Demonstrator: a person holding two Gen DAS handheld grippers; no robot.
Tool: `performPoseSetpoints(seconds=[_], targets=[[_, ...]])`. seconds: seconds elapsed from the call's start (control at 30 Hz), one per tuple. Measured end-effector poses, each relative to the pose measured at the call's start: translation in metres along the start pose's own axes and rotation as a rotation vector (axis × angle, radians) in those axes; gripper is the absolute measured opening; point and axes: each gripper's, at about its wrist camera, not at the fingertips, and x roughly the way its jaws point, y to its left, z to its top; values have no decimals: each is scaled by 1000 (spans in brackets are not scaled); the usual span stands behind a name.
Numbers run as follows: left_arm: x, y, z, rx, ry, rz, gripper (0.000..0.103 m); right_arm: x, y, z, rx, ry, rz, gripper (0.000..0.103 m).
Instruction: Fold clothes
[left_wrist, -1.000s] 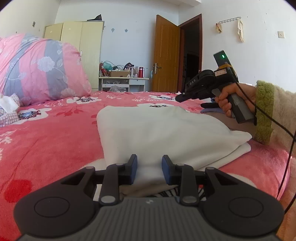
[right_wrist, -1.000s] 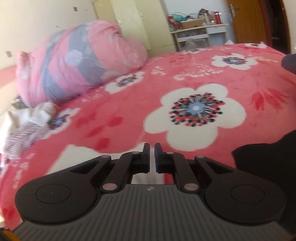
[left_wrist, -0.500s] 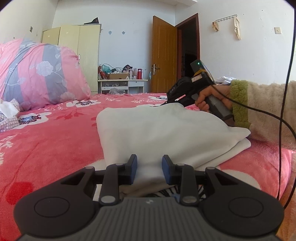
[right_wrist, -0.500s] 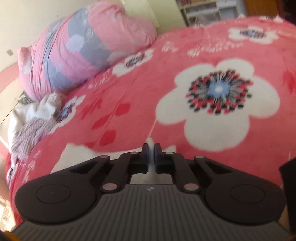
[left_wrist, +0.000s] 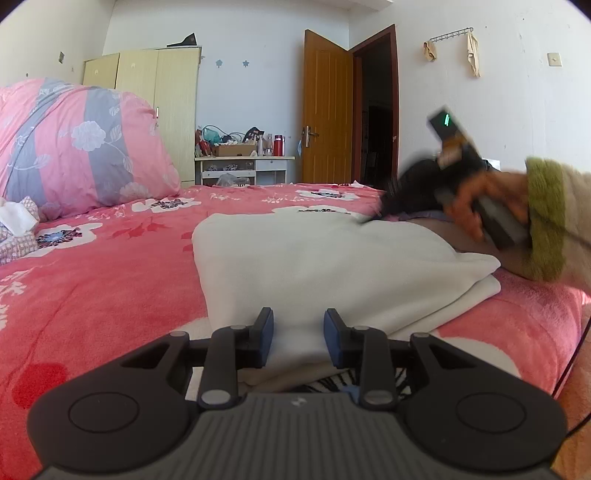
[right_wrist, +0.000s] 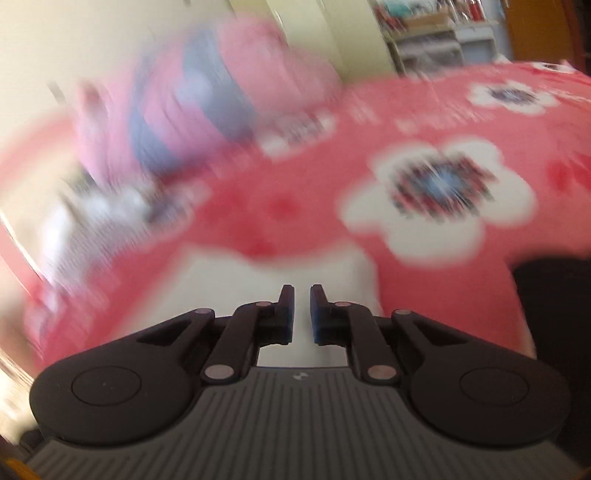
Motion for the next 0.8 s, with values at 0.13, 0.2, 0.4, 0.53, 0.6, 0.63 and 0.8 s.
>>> performPoseSetpoints(seconds=[0.13,0.2,0.4,0.53,0.6,0.63,0.8], targets=[[-1,0,5,15,24,-6,35,-23,-6,-8,26,-79,-140,15],[-1,1,7,11,36,-16,38,-46,11,-10,16,-133,-11,15],[-2,1,13,8,60,-21,40,-65,42,-74,-107,16,75,17],[-9,2,23,9,79,-35,41,-110,28,-107,-24,-12,-17,18],[-14,0,30,14,66,-49,41,-125,36,-106,-72,-42,-126,19],[-16,-2,34,19,56,-60,42,-129,43,-103,-106,-72,-133,20],[-2,-25,40,82,88,-80,43,-118,94,-106,-218,-183,102,19]])
